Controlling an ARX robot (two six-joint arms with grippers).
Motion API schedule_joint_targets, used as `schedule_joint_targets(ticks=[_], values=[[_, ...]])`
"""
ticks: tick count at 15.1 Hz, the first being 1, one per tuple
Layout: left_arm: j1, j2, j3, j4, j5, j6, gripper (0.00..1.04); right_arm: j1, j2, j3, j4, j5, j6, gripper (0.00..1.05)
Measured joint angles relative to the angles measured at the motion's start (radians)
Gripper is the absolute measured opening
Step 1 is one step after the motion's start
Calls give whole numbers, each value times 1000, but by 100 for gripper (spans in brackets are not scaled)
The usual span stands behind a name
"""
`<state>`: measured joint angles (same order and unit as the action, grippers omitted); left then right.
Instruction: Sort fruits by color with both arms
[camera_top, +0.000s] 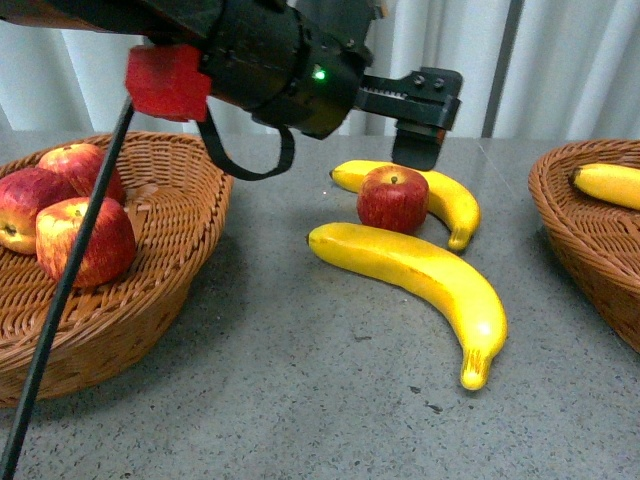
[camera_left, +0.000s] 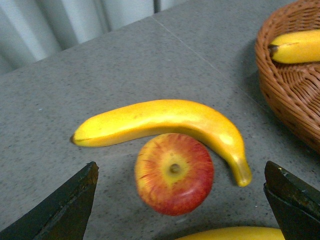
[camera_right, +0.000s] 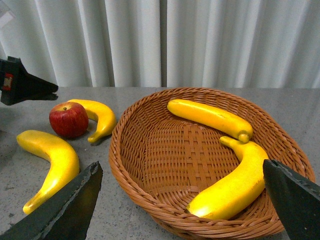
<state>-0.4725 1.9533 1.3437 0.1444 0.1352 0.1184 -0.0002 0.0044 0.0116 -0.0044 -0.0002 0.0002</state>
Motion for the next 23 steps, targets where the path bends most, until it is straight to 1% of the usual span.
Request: schedule_joint_targets(ticks=[2, 6, 11, 16, 17, 18, 19, 21, 22, 23], values=[[-17, 50, 32, 7, 9, 47, 98, 0, 0, 0, 0, 0, 0, 98], [-4, 122, 68, 42, 4, 91, 98, 0, 0, 0, 0, 0, 0, 98], [5, 180, 119, 50, 33, 100, 98, 0, 0, 0, 0, 0, 0, 98], [5, 251, 158, 21, 44, 100, 98, 0, 0, 0, 0, 0, 0, 98], [7, 260, 171, 8, 45, 100, 92, 0, 0, 0, 0, 0, 0, 98], [6, 262, 179, 3, 45, 97, 68, 0, 0, 0, 0, 0, 0, 98], [8, 258, 179, 4, 45, 91, 66, 0, 0, 0, 0, 0, 0, 98], [19, 227, 168, 6, 38, 69, 66, 0, 0, 0, 0, 0, 0, 98], [29, 192, 161, 11, 1, 50, 65, 0, 0, 0, 0, 0, 0, 98], [48, 146, 161, 11, -63, 16, 65, 0, 0, 0, 0, 0, 0, 98]])
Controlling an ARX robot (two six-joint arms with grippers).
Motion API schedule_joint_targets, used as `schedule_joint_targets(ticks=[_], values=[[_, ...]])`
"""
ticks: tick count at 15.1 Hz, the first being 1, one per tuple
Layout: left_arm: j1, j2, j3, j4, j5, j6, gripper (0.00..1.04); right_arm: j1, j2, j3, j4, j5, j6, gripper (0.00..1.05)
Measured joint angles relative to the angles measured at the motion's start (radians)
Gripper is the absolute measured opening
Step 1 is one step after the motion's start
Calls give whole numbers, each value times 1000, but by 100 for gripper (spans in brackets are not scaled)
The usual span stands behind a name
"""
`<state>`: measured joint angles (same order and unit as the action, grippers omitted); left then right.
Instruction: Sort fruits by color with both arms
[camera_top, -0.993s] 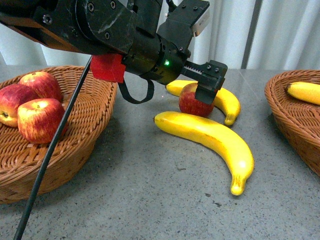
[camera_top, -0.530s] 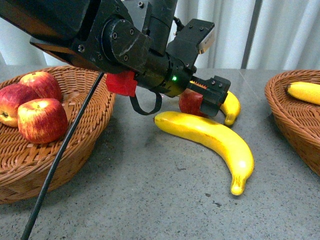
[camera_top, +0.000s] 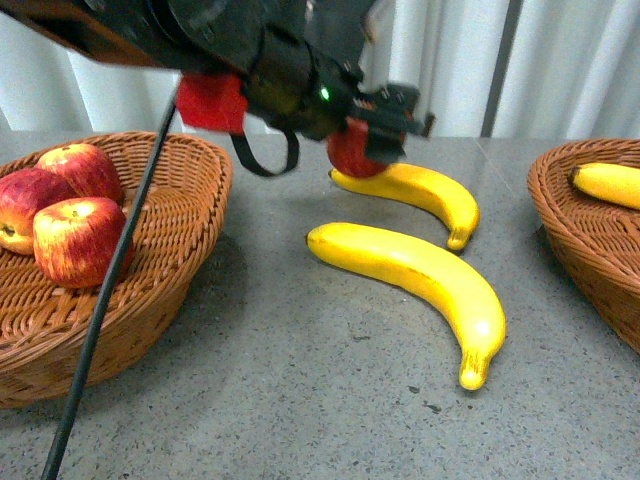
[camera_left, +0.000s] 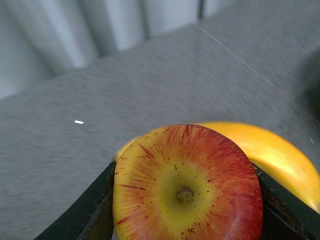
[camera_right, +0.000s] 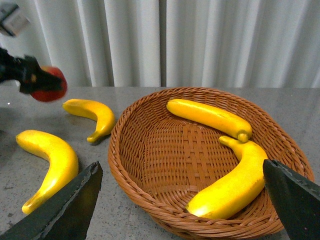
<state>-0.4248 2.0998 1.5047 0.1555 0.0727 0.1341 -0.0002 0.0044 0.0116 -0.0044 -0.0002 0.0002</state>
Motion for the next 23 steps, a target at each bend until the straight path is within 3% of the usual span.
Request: schedule_joint_targets(ticks=[3, 6, 11, 12, 13, 15, 18, 23], values=[[113, -148, -30, -3, -174, -145, 65, 0, 0, 0, 0, 0, 0, 98], [206, -200, -121, -61, -238, -240, 65, 0, 0, 0, 0, 0, 0, 98], [227, -218, -261, -61, -253, -295, 65, 0, 0, 0, 0, 0, 0, 98], [230, -253, -299, -42, -237, -311, 90, 0, 0, 0, 0, 0, 0, 98], [224, -291, -322, -3, -196, -319, 100, 0, 0, 0, 0, 0, 0, 98], [205, -370, -357, 33, -143, -330, 98, 0, 0, 0, 0, 0, 0, 98], [172, -558, -472, 128, -138, -288, 98, 0, 0, 0, 0, 0, 0, 98], [189, -953, -728, 176, -122, -200, 98, 0, 0, 0, 0, 0, 0, 98]])
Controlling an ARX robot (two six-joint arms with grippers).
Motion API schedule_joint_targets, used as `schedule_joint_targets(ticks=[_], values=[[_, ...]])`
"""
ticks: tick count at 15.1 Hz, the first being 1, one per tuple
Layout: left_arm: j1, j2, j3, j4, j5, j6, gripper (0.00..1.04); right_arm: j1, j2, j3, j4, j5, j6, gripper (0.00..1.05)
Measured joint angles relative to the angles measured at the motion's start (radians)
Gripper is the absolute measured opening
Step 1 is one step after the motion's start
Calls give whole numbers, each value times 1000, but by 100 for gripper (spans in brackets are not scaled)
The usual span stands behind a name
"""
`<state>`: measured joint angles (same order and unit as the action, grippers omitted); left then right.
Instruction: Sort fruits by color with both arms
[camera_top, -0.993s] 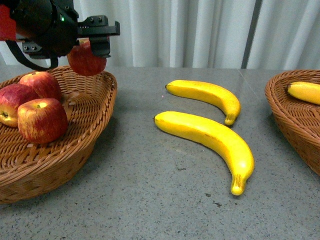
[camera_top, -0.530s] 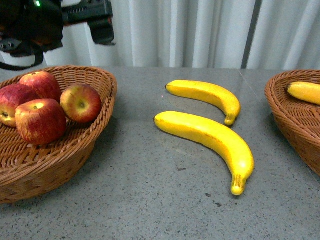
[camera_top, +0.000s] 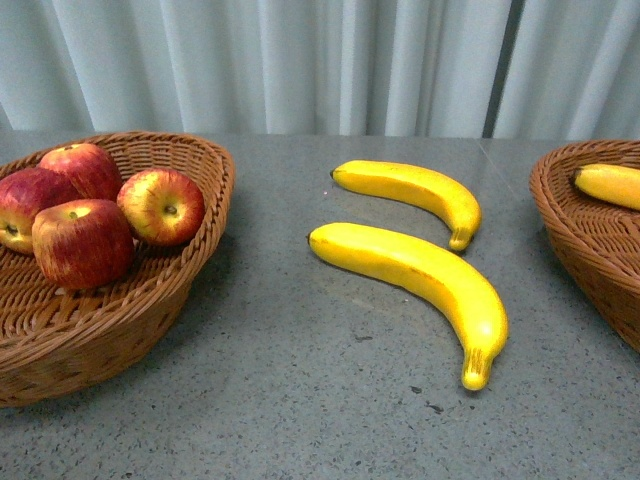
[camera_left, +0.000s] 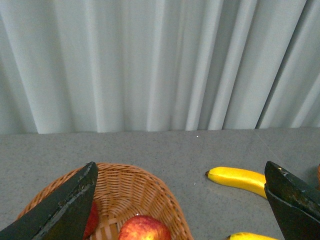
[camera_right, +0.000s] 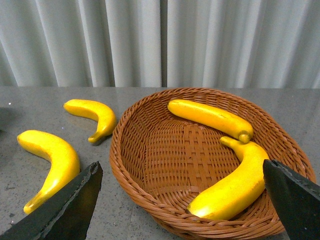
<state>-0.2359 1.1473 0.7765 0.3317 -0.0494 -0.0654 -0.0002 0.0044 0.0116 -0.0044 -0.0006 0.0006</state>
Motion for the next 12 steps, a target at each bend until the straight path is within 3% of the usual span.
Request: schedule_joint_targets(ticks=[1, 2, 4, 5, 6, 7, 9, 12], values=[[3, -74, -65, 27, -41, 23, 94, 0, 0, 0, 0, 0, 0, 98], [17, -154, -150, 67, -115, 34, 83, 0, 0, 0, 0, 0, 0, 98], [76, -333, -385, 105, -124, 47, 56, 0, 0, 0, 0, 0, 0, 98], [120, -423, -525, 130, -64, 48, 18, 0, 0, 0, 0, 0, 0, 98], [132, -455, -552, 134, -56, 48, 7, 0, 0, 0, 0, 0, 0, 98], [145, -489, -580, 133, -45, 50, 2, 0, 0, 0, 0, 0, 0, 98], [233, -544, -629, 114, 42, 51, 2, 0, 0, 0, 0, 0, 0, 98], [234, -631, -677, 83, 49, 51, 2, 0, 0, 0, 0, 0, 0, 98]])
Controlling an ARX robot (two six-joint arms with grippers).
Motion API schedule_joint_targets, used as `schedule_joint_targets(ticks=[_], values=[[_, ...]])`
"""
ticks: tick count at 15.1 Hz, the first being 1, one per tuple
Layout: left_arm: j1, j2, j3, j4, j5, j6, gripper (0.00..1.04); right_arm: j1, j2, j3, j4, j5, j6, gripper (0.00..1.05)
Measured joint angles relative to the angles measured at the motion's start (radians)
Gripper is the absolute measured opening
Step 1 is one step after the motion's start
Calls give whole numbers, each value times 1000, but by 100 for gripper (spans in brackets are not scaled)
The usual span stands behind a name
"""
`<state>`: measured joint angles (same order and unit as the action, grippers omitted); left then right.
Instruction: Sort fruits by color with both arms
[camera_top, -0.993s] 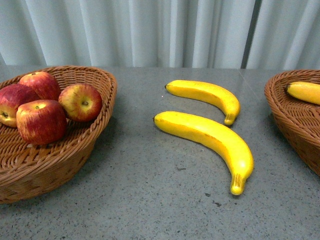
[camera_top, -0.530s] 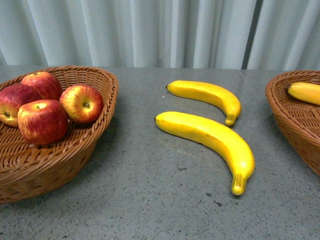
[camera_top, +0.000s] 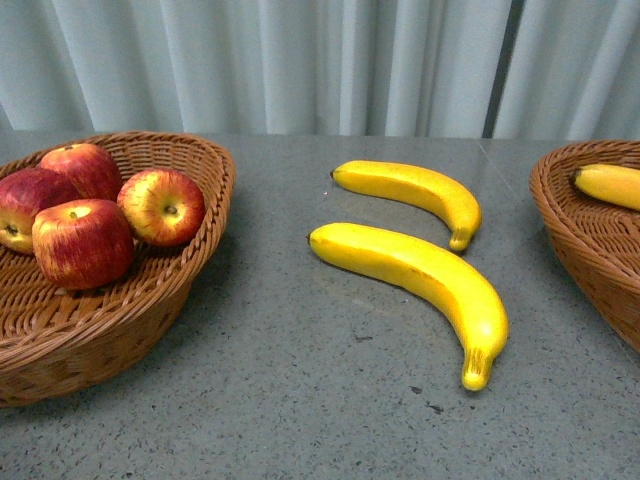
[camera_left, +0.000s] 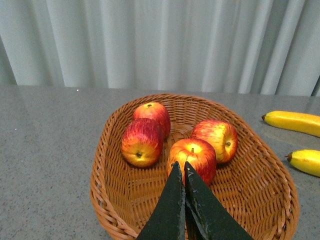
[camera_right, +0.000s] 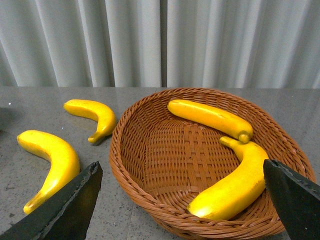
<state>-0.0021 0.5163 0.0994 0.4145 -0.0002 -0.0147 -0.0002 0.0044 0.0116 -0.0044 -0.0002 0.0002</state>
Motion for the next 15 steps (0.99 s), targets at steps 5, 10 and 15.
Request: schedule_joint_targets(ticks=[5, 10, 15], values=[[0, -82, -36, -49, 0, 0, 2, 0, 0, 0, 0, 0, 0, 98], [0, -182, -62, -118, 0, 0, 2, 0, 0, 0, 0, 0, 0, 98], [0, -261, -87, -156, 0, 0, 2, 0, 0, 0, 0, 0, 0, 98]])
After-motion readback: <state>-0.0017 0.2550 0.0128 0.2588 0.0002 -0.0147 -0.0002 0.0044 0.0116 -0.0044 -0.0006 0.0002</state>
